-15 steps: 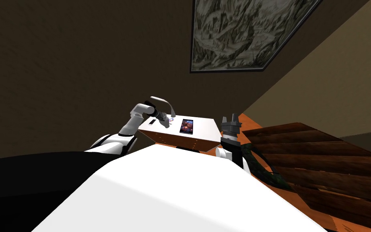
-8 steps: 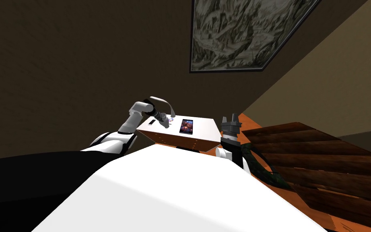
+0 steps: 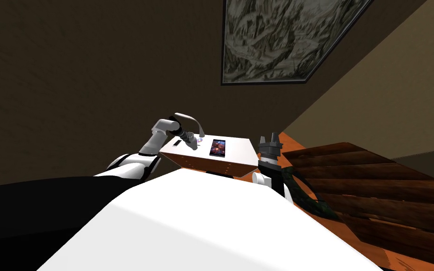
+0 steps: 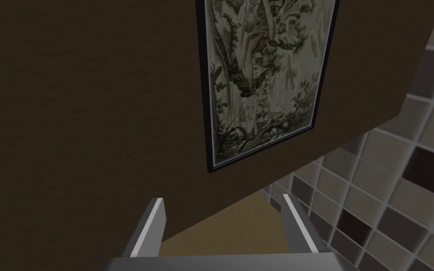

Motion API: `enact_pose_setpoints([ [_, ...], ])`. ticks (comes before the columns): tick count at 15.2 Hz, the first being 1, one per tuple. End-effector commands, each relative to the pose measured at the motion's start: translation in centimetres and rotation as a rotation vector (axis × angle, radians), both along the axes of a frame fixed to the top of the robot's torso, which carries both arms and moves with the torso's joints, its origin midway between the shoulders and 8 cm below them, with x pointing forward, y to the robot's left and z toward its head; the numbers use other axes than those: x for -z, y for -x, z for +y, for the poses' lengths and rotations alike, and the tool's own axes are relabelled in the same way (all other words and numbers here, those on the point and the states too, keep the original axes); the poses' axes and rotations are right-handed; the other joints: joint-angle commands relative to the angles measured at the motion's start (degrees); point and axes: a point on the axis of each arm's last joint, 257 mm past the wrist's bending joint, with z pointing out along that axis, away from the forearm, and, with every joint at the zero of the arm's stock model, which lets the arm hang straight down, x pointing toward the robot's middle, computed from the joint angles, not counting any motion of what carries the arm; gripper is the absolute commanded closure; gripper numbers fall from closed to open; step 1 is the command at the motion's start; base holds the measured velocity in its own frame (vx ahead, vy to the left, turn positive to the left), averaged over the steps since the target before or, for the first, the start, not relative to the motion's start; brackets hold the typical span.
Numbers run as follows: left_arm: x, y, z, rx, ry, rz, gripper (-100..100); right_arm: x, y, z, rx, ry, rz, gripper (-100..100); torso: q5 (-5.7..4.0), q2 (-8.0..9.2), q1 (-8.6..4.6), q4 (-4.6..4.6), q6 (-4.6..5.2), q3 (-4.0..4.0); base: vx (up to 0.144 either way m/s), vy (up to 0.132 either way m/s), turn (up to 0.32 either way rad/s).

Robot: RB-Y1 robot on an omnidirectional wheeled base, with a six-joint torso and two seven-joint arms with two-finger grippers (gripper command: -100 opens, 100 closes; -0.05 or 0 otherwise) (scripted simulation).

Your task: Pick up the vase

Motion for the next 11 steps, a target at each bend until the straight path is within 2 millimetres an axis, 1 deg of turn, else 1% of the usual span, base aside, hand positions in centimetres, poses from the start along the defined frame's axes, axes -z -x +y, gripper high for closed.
enact_pose_setpoints([
  [1, 1.0, -0.2, 0.2, 0.0, -0.001, -0.003, -100, 0.0, 0.0, 0.0, 0.0, 0.0, 0.0, 0, 0.0, 0.0, 0.0, 0.0, 0.0, 0.0, 0.009, -0.008, -0.02],
  [2, 0.5, -0.1, 0.1, -0.001, 0.0, -0.001, -100, 0.0, 0.0, 0.0, 0.0, 0.0, 0.0, 0, 0.0, 0.0, 0.0, 0.0, 0.0, 0.0, 0.0, 0.0, 0.0],
  [3, 0.5, -0.1, 0.2, 0.0, -0.001, -0.003, 100, 0.0, 0.0, 0.0, 0.0, 0.0, 0.0, 0, -0.01, 0.01, 0.0, 0.01, 0.0, 0.01, 0.0, 0.0, 0.0],
  [7, 0.6, -0.1, 0.2, 0.0, -0.001, -0.002, 100, 0.0, 0.0, 0.0, 0.0, 0.0, 0.0, 0, 0.01, 0.01, 0.05, 0.02, 0.02, 0.02, 0.0, 0.0, 0.0],
  [8, -0.6, 0.1, -0.2, 0.004, -0.001, -0.003, 100, 0.0, 0.0, 0.0, 0.0, 0.0, 0.0, 0, -0.01, 0.02, 0.04, 0.04, 0.02, 0.03, -0.007, 0.003, 0.023],
  [10, -1.3, 0.3, -0.4, 0.006, -0.001, -0.003, 100, 0.0, 0.0, 0.0, 0.0, 0.0, 0.0, 0, -0.07, 0.1, 0.02, 0.11, 0.0, 0.11, -0.009, 0.01, 0.026],
  [11, -0.8, 0.2, -0.2, 0.006, -0.001, -0.004, 100, 0.0, 0.0, 0.0, 0.0, 0.0, 0.0, 0, -0.08, 0.15, 0.02, 0.13, -0.01, 0.14, -0.005, 0.007, 0.009],
])
